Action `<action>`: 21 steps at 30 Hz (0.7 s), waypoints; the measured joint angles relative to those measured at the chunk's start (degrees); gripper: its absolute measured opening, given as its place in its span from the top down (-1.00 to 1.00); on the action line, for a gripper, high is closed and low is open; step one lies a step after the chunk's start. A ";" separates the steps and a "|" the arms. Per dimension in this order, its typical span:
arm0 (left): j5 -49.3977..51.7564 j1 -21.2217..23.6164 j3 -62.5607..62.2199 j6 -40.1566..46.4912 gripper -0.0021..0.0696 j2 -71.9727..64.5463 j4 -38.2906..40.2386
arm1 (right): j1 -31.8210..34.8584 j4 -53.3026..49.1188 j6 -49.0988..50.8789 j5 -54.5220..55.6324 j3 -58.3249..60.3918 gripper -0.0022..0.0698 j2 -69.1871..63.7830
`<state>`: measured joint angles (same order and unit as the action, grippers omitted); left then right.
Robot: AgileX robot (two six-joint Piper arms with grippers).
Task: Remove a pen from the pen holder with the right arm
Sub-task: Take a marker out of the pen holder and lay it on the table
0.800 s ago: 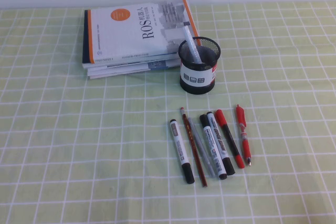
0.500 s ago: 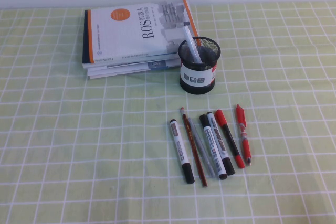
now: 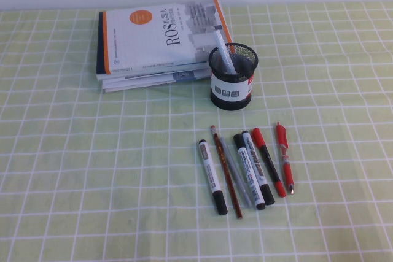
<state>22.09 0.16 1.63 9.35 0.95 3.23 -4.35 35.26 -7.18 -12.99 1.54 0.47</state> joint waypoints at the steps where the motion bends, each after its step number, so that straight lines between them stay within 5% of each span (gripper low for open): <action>1: 0.00 0.00 0.00 0.00 0.96 0.00 0.00 | 0.00 2.30 0.00 0.81 0.00 0.97 0.00; 21: 0.00 0.00 0.00 0.00 0.96 0.00 0.00 | 0.00 18.51 -1.90 -2.23 -5.32 0.97 -4.24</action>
<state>22.09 0.16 1.63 9.35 0.95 3.23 -4.35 53.77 -9.07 -15.23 -3.77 -3.78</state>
